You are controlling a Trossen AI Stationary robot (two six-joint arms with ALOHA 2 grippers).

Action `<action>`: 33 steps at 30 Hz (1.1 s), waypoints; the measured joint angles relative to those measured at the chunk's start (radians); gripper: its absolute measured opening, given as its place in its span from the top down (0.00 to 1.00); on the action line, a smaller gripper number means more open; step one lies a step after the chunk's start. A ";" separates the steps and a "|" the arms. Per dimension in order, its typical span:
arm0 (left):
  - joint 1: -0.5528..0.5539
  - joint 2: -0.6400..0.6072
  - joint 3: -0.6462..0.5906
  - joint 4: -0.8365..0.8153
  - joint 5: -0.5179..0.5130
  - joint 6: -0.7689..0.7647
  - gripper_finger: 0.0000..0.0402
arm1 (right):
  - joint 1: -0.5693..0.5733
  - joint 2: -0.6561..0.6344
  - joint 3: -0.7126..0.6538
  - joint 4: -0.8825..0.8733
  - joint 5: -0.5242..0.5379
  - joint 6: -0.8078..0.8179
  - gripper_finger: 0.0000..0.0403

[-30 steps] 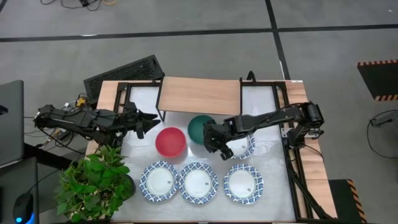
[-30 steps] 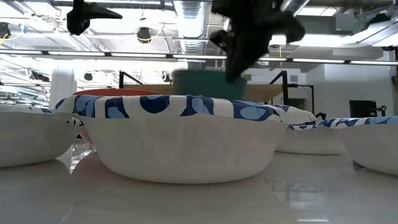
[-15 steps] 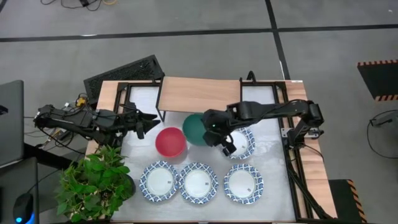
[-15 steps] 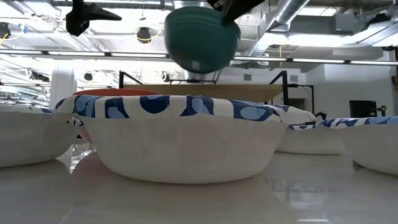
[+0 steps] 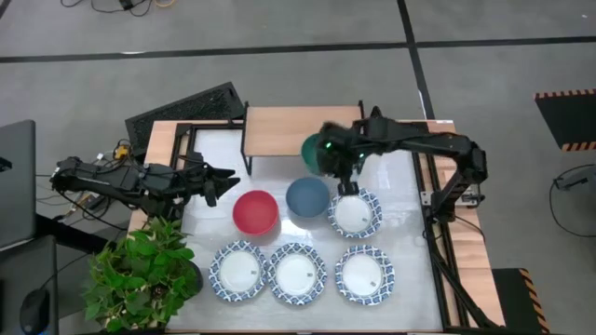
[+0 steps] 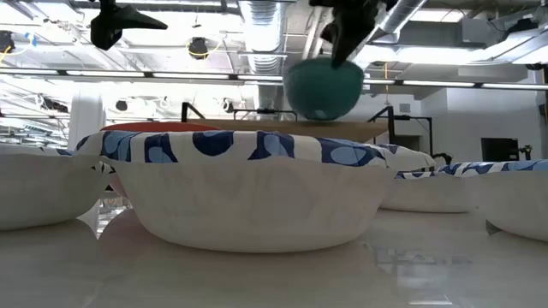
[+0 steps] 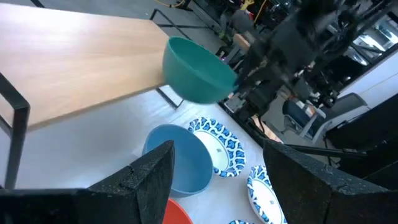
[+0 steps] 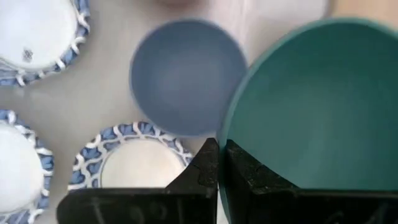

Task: Place and stack bowls onto a shelf
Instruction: Put the green bowl on the shelf

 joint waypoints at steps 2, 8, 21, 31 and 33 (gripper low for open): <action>0.000 0.000 0.000 0.000 0.000 0.000 0.42 | -0.024 -0.029 0.000 0.013 0.018 -0.008 0.93; 0.000 0.000 0.000 -0.006 -0.015 -0.001 0.42 | -0.092 -0.139 -0.001 0.030 0.057 0.007 0.93; 0.000 0.000 0.000 -0.026 -0.052 -0.002 0.42 | -0.266 -0.055 -0.009 0.022 -0.009 -0.021 0.93; 0.000 0.000 0.000 -0.047 -0.052 -0.046 0.42 | -0.316 0.037 -0.008 0.034 -0.078 -0.042 0.92; 0.000 0.000 0.000 -0.060 -0.052 -0.057 0.42 | -0.319 0.037 -0.008 0.045 -0.087 -0.045 0.92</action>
